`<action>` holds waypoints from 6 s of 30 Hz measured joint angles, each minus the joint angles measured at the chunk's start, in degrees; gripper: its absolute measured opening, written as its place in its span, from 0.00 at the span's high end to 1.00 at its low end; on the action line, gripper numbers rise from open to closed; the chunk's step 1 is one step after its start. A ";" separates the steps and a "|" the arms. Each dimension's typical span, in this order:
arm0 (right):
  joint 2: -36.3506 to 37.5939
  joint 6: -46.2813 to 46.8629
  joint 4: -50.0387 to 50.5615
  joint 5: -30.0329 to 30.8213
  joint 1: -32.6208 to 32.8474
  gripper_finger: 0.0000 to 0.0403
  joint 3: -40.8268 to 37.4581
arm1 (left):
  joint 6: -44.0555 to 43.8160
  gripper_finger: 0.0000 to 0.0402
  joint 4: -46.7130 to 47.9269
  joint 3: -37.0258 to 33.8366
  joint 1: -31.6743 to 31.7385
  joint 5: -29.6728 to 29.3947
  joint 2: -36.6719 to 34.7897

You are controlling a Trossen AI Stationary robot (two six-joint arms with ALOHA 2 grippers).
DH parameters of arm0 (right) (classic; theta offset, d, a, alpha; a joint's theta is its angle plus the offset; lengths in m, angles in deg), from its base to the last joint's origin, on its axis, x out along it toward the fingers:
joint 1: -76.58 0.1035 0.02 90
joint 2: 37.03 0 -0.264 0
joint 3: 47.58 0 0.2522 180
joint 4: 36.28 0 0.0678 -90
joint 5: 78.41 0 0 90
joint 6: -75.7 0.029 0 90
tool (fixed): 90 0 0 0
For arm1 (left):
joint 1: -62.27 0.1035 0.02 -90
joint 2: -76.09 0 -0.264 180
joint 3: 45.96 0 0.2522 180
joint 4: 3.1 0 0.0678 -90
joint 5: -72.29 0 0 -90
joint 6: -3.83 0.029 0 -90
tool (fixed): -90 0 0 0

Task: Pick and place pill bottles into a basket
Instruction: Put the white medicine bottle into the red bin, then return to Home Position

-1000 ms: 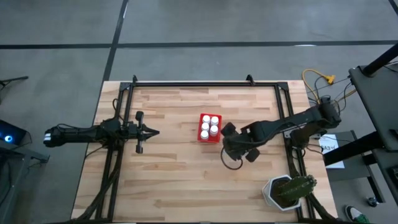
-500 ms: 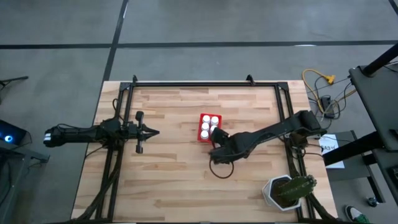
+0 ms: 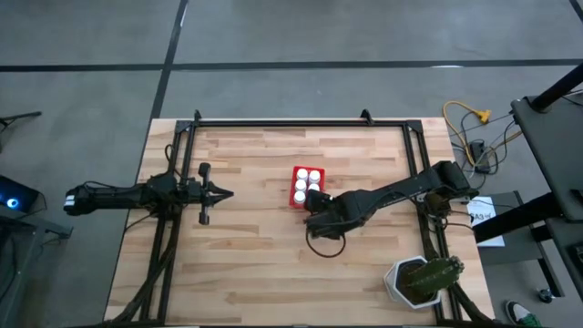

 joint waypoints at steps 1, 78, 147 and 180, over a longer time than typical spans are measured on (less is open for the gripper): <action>0.00 -0.67 -0.04 -0.03 -0.34 0.64 -0.04 | 0.00 1.00 0.00 0.00 0.00 0.00 0.00; -9.89 -5.07 -3.58 -0.39 -7.14 0.62 3.72 | 0.00 1.00 0.03 0.00 0.01 0.00 0.00; 17.18 30.96 -46.14 -43.84 -11.05 0.49 -14.97 | -0.02 1.00 0.02 0.00 0.01 0.02 -0.04; 76.48 51.28 -106.03 -37.55 -15.81 0.49 -74.70 | -0.01 1.00 0.00 0.00 0.00 -0.01 -0.01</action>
